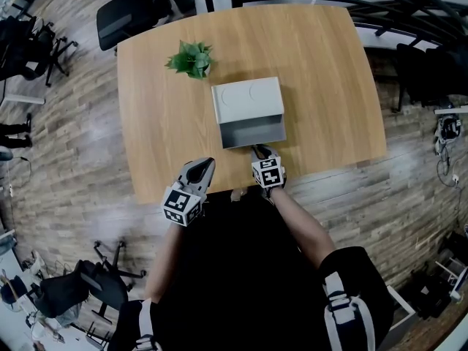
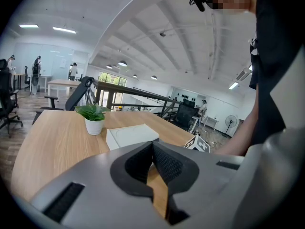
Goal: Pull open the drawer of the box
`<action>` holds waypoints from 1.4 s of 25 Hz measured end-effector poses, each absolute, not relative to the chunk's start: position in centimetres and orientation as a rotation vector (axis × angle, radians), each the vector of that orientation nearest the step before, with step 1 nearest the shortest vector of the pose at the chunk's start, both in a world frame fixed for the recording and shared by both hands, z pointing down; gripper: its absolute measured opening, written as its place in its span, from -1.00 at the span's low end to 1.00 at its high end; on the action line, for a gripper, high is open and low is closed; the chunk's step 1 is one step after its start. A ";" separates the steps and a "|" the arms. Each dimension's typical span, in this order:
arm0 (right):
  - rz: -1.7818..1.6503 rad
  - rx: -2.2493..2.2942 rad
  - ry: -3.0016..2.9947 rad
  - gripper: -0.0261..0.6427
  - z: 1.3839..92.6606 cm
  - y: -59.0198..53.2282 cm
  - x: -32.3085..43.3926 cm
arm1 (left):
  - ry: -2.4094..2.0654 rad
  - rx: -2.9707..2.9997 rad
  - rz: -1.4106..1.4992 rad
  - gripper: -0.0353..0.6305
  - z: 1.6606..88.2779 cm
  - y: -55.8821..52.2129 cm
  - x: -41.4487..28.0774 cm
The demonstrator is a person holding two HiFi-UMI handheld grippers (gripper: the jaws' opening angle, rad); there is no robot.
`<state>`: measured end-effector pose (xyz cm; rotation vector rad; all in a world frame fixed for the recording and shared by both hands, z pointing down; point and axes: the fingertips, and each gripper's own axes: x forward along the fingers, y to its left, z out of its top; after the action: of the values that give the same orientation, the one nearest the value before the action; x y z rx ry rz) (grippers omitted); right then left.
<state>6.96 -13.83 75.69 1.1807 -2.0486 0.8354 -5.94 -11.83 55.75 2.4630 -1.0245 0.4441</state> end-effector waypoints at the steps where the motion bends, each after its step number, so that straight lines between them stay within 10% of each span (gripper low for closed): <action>1: 0.838 1.175 -2.048 -0.69 75.8 -13.5 7.0 | -1.024 2.461 0.444 -0.82 55.8 -11.6 -5.9; 35: 0.775 0.933 -2.094 -0.69 75.5 -7.5 9.8 | -1.115 2.472 0.414 -0.82 54.4 -5.7 -2.5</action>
<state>9.83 -7.54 75.52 0.9328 -2.0937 0.7754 -2.48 -5.75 54.42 2.4721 -1.1152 0.4142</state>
